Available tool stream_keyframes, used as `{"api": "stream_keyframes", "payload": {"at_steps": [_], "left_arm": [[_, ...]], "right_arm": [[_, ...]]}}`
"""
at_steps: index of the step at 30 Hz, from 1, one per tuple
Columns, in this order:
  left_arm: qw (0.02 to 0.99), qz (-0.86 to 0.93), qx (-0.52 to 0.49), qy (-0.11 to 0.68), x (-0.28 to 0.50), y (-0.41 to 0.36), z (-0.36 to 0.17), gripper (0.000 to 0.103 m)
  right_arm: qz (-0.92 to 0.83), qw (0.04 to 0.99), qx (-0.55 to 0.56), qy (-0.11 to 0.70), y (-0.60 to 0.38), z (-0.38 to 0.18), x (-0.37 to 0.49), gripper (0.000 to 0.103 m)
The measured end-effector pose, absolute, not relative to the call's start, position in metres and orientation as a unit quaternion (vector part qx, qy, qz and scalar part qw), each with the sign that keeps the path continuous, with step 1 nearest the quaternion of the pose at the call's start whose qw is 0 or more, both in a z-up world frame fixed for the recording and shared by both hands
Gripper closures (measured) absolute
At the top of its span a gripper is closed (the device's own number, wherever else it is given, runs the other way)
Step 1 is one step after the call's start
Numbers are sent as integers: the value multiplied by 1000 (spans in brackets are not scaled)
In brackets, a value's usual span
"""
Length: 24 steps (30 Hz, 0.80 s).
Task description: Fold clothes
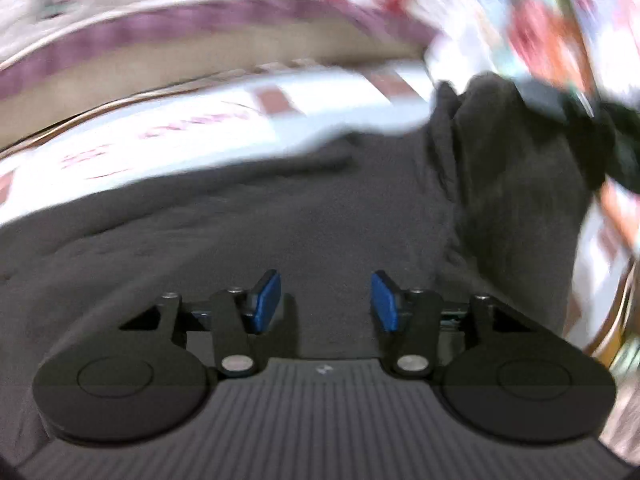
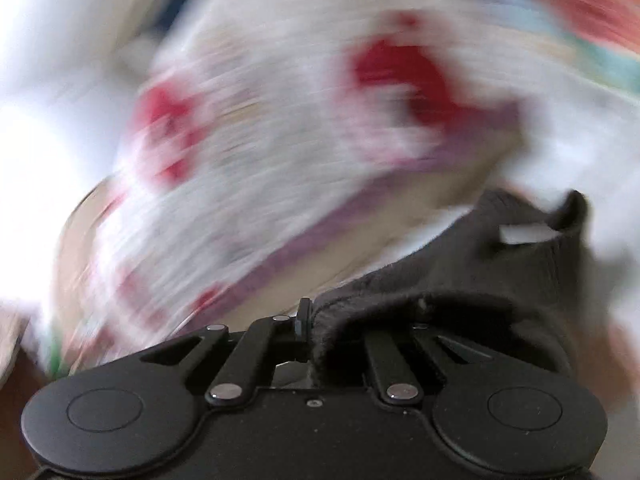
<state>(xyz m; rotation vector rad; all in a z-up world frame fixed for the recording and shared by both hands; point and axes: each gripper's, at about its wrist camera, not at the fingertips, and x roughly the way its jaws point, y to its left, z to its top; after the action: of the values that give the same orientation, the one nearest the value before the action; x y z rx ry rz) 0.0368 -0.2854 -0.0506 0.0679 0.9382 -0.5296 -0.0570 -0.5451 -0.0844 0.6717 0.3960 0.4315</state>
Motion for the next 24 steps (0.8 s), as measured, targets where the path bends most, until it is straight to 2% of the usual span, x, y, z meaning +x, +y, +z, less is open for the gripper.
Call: {"api": "stream_keyframes", "payload": {"at_steps": [2, 6, 10, 16, 19, 24], "left_arm": [[872, -218, -7, 437, 42, -246, -37, 53], [876, -145, -58, 456, 45, -188, -43, 55], [853, -156, -124, 482, 40, -168, -65, 54], [819, -236, -189, 488, 43, -182, -89, 51], [808, -276, -191, 484, 44, -196, -86, 50], [810, -305, -169, 471, 42, -204, -76, 48]], "right_arm": [[273, 888, 295, 222, -504, -82, -40, 95], [304, 845, 265, 350, -456, -124, -15, 95], [285, 832, 153, 451, -424, -151, -9, 96], [310, 841, 110, 429, -416, -136, -20, 95], [344, 842, 127, 395, -416, -122, -27, 95], [349, 842, 120, 394, -410, -120, -30, 95]]}}
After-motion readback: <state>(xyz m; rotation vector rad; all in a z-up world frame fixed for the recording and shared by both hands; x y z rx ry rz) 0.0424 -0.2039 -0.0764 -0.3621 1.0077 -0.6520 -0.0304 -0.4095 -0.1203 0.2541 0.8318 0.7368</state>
